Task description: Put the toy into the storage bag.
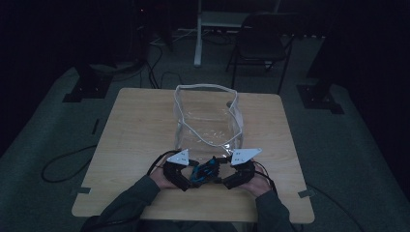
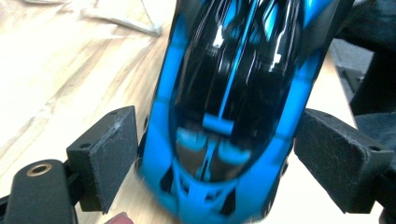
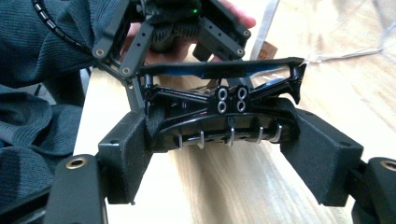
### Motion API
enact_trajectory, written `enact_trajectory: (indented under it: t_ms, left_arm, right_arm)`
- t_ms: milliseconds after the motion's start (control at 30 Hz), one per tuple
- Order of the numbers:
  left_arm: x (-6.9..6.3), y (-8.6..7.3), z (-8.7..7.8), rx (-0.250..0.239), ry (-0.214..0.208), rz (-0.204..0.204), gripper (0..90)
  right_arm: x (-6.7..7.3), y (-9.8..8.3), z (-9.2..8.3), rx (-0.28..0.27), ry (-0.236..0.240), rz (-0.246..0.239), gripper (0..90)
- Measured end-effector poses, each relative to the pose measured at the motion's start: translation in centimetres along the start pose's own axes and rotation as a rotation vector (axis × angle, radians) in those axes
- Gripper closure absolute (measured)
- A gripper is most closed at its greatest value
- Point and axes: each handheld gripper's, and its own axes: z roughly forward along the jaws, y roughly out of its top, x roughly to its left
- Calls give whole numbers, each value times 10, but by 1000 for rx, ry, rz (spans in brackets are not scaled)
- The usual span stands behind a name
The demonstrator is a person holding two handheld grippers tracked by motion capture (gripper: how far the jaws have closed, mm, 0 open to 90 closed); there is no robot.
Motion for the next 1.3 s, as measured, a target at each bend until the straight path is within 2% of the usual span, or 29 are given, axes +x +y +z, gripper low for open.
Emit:
enact_trajectory:
  t_ms: [467, 667, 1000, 1300]
  left_arm:
    - [4, -14, -6, -8, 51, -42, 145]
    - [7, -21, -9, -2, 71, -70, 146]
    - [10, -28, -9, 14, 102, -83, 147]
    - [12, -29, -9, 8, 104, -103, 147]
  right_arm:
    - [0, 6, -16, -39, -63, 3, 263]
    - [3, 9, -17, -32, -83, -19, 264]
    - [10, 14, -18, -19, -116, -57, 265]
    - [22, 27, -27, -38, -151, -111, 265]
